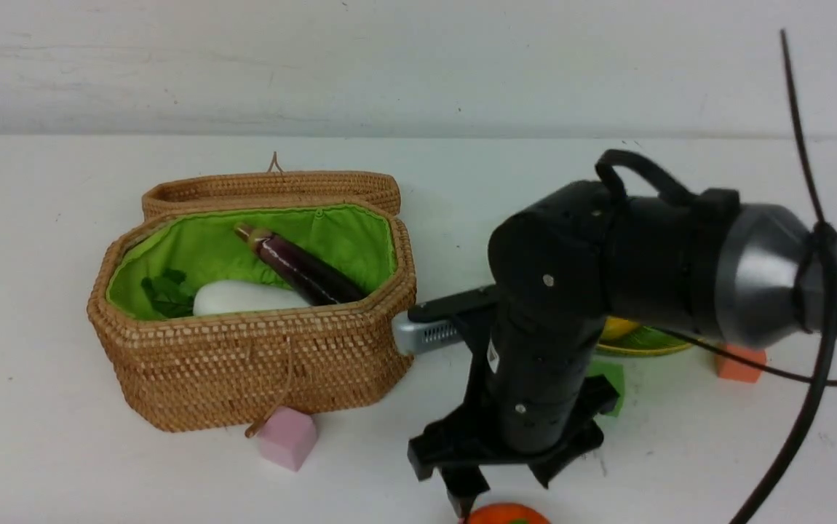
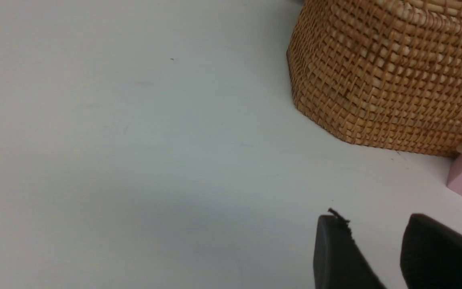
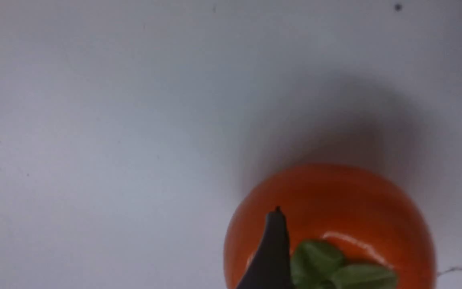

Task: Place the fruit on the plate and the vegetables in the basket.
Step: Grab a tomato with your right arm and place it on the plate on the right.

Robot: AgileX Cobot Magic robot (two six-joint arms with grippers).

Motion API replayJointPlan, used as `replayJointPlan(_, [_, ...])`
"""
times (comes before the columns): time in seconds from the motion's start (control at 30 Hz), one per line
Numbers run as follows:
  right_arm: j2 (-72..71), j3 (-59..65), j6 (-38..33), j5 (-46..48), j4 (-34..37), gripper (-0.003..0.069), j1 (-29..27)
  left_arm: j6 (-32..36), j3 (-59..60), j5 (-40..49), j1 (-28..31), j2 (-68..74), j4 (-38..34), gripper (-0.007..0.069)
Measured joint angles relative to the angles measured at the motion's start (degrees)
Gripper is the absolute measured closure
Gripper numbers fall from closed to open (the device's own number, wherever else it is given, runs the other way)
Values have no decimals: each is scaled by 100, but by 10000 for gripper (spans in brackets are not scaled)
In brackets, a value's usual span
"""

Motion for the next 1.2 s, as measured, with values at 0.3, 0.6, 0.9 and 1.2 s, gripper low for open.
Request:
replayJointPlan(0.3, [-1118,235,-245,543,644,64,-834,0,0,5,0,0,0,386])
replayJointPlan(0.6, [-1634,2298,-2236,-523,3333,65,-1457,0,0,5,0,0,0,386])
replayJointPlan(0.9, [-1313,3027,-3575,-1856,3852,65,-1424,0,0,5,0,0,0,386])
replayJointPlan(1.2, [-671,3027,-3855,-1782,4151,97,-1416,0,0,5,0,0,0,386])
